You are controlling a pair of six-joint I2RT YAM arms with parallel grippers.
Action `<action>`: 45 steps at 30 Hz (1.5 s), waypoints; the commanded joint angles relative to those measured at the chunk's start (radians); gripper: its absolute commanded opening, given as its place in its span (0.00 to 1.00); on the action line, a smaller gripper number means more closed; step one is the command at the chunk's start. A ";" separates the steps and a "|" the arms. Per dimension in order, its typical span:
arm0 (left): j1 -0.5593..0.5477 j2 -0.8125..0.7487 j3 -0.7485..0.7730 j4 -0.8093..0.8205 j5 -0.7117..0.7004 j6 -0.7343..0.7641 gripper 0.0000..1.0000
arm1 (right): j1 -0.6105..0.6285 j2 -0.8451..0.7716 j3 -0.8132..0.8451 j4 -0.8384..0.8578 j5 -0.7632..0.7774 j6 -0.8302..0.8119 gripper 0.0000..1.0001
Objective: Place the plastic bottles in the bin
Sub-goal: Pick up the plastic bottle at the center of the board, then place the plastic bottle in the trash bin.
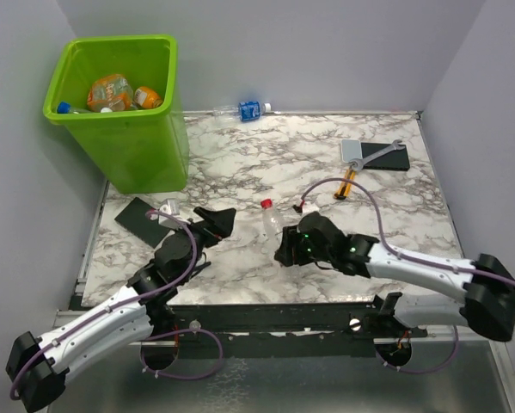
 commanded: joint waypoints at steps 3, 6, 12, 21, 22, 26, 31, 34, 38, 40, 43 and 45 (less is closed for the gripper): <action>0.002 0.105 0.230 0.184 0.258 0.305 0.97 | 0.007 -0.333 -0.159 0.334 0.055 -0.205 0.42; 0.003 0.213 0.389 0.159 0.411 0.384 0.98 | 0.007 -0.434 -0.215 0.451 0.037 -0.277 0.40; 0.004 0.415 0.703 0.062 0.605 0.413 0.98 | 0.007 -0.529 -0.248 0.536 0.063 -0.348 0.38; 0.006 0.657 0.969 -0.166 0.740 0.445 0.89 | 0.007 -0.571 -0.249 0.589 0.072 -0.396 0.37; 0.006 0.659 0.964 -0.168 0.738 0.443 0.88 | 0.007 -0.572 -0.249 0.589 0.073 -0.398 0.37; 0.006 0.653 0.948 -0.169 0.717 0.444 0.86 | 0.007 -0.574 -0.243 0.568 0.093 -0.400 0.37; 0.006 0.656 0.944 -0.169 0.710 0.453 0.72 | 0.007 -0.579 -0.250 0.566 0.099 -0.393 0.37; 0.006 0.661 0.943 -0.168 0.712 0.452 0.60 | 0.007 -0.579 -0.254 0.567 0.097 -0.389 0.37; 0.007 0.662 0.941 -0.169 0.707 0.451 0.50 | 0.007 -0.572 -0.248 0.556 0.101 -0.382 0.37; 0.006 0.660 0.936 -0.164 0.698 0.447 0.49 | 0.007 -0.566 -0.245 0.551 0.094 -0.382 0.37; 0.006 0.663 0.926 -0.151 0.693 0.433 0.49 | 0.007 -0.563 -0.248 0.548 0.088 -0.377 0.38; 0.007 0.665 0.920 -0.152 0.700 0.429 0.44 | 0.007 -0.563 -0.248 0.543 0.087 -0.374 0.38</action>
